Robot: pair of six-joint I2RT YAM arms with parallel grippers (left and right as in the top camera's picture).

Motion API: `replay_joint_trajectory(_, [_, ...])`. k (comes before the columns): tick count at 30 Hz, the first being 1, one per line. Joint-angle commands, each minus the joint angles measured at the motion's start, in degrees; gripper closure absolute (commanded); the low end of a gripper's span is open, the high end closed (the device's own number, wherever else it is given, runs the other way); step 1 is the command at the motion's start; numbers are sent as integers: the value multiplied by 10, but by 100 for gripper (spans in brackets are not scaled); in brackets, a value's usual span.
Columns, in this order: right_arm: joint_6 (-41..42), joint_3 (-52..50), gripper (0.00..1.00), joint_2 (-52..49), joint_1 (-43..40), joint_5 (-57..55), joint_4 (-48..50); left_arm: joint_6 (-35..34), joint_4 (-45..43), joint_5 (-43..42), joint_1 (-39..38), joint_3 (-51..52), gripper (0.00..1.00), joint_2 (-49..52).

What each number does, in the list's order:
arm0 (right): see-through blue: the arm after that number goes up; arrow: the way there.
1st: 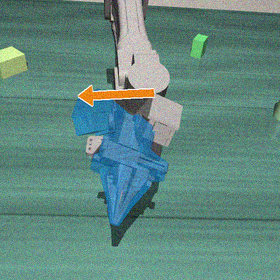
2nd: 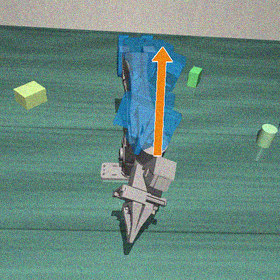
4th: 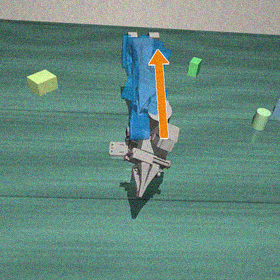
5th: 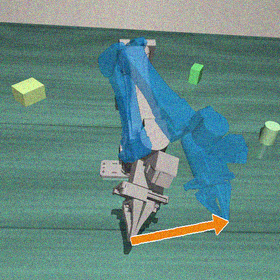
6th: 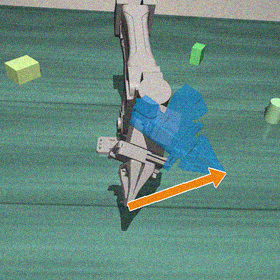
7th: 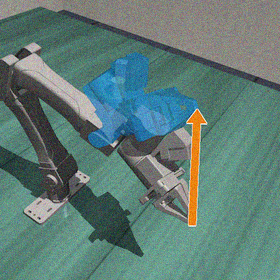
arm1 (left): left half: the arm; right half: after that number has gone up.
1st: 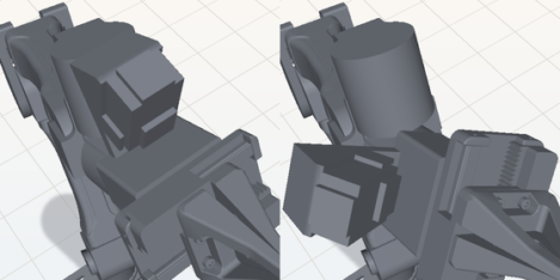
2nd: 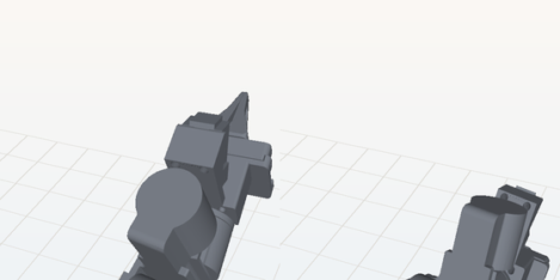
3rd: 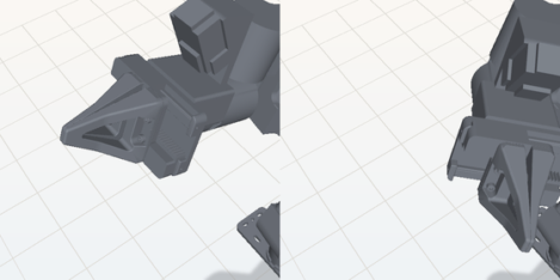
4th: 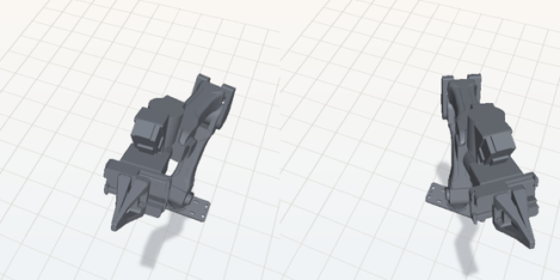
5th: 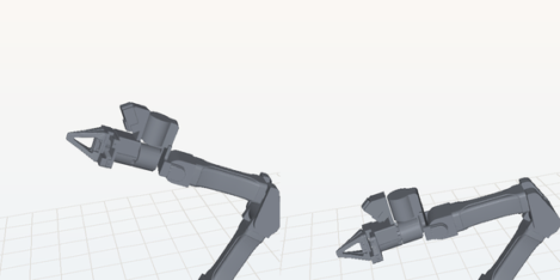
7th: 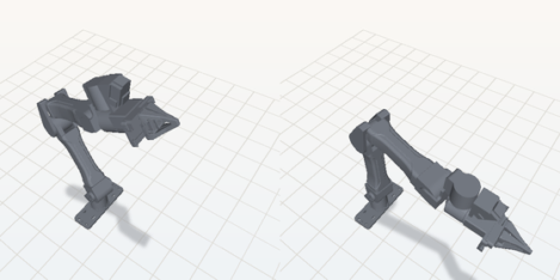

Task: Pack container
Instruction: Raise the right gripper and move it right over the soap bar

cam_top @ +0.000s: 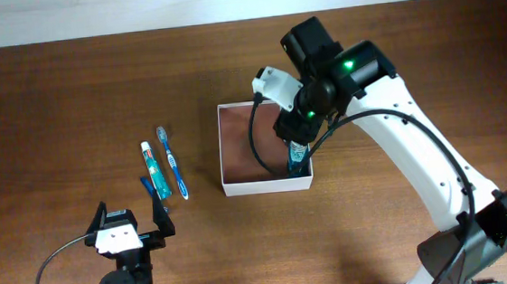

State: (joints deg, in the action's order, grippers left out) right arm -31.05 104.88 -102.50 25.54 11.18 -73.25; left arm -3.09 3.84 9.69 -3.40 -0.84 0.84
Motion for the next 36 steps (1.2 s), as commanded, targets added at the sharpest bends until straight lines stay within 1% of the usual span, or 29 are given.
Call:
replay_joint_trajectory(1, [67,38,39,3,-2,-66,-17,-8,-1,6,3,3,1,-5])
replay_joint_trajectory(5, [151,74,39,5,-10,-166,-49,-7,-1,6,3,3,1,-5])
replay_joint_trajectory(8, [215,102,39,7,-32,-201,-78,-8,-1,6,3,3,1,-5])
replay_joint_trajectory(12, [287,119,39,10,-85,-205,-110,-7,-1,6,3,3,1,-5])
replay_joint_trajectory(20, [368,114,38,10,-231,-199,-142,-8,-1,6,3,3,1,-5])
replay_joint_trajectory(25, [376,88,37,10,-300,-159,-142,-8,-1,6,3,3,1,-5])
replay_joint_trajectory(29, [376,40,35,9,-330,-159,-132,-8,-1,6,3,3,0,-5])
replay_joint_trajectory(36, [376,-86,34,9,-358,-158,-38,-7,-1,6,3,3,1,-5])
